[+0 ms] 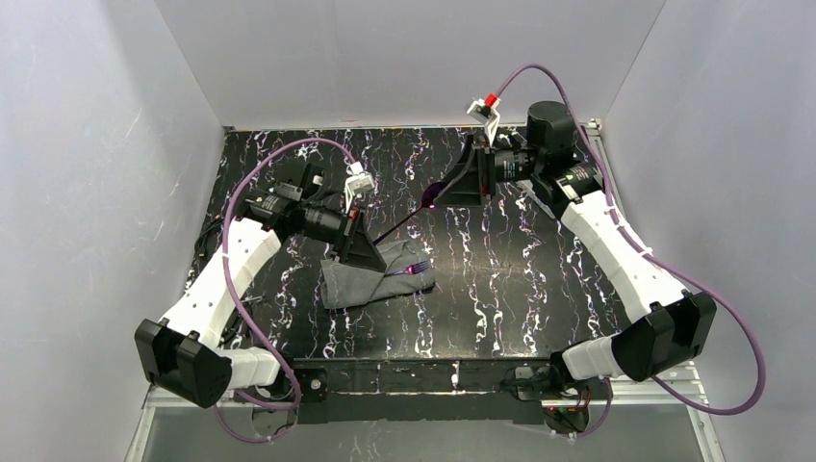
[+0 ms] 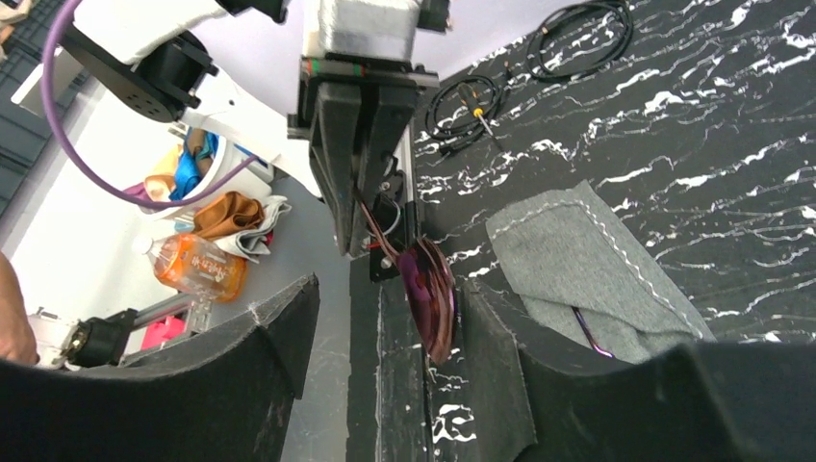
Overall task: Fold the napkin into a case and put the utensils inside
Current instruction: Pass from the left arm to the right, then insert the spoon into the folded napkin, then reset both arms
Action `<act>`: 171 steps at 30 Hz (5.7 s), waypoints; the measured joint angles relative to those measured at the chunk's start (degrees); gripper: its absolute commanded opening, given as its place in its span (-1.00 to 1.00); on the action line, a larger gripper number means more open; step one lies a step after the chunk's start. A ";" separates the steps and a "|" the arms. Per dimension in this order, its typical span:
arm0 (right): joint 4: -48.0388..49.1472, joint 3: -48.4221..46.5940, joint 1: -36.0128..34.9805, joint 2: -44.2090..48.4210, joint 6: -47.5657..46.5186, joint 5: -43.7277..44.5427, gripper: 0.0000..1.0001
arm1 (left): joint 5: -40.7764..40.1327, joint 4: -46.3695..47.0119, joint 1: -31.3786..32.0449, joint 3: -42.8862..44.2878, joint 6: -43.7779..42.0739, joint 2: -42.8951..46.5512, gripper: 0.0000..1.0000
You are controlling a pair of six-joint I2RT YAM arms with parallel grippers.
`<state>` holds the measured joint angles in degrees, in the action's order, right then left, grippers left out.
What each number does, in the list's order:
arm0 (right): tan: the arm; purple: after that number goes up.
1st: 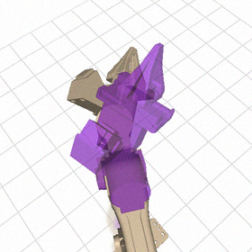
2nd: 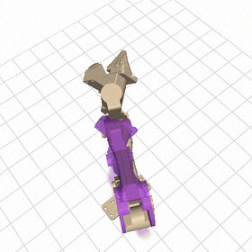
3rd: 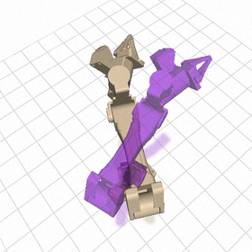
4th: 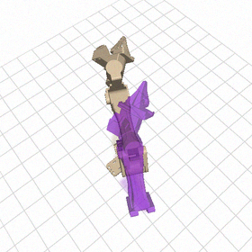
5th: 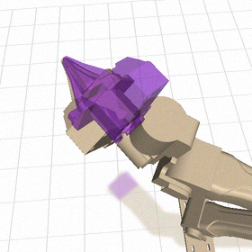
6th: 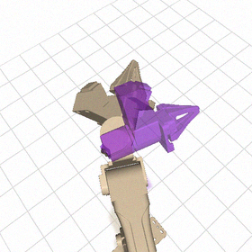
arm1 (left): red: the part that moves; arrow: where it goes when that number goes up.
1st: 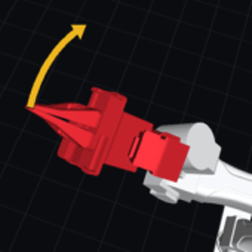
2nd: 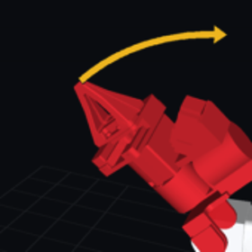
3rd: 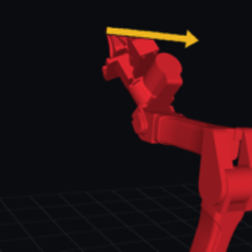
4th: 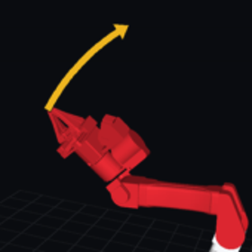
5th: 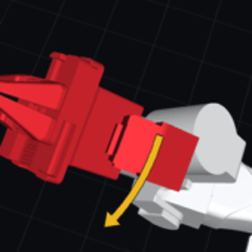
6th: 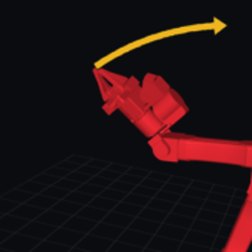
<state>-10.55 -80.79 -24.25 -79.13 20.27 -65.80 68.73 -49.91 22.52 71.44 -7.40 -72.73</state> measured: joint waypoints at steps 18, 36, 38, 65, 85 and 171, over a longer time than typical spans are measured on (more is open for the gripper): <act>4.07 1.60 0.15 -0.04 2.62 4.57 -0.31 | 1.84 -3.02 -0.39 2.56 -1.40 -1.11 -1.00; -1.36 12.70 0.20 2.21 1.20 20.31 -0.97 | -4.48 -9.20 -7.45 4.09 -9.92 -2.19 0.97; -3.50 17.29 0.17 3.28 0.92 24.15 -0.97 | -8.22 -12.20 -9.77 4.61 -15.96 -3.28 0.84; 3.58 37.44 0.20 4.28 11.30 40.48 -0.97 | -44.59 2.29 -11.93 -18.10 -44.65 -6.01 0.27; 15.61 43.89 0.20 2.62 19.43 42.12 -0.97 | -44.24 4.55 -11.63 -16.57 -42.25 -12.09 -0.04; 14.38 45.44 -6.25 10.38 3.39 112.39 0.97 | -45.72 9.66 -26.95 -6.05 -25.55 -9.57 0.97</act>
<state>3.84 -35.35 -30.50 -68.75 23.66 46.59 23.00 -40.25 -4.43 65.39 -32.95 -82.30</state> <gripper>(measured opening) 0.984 0.984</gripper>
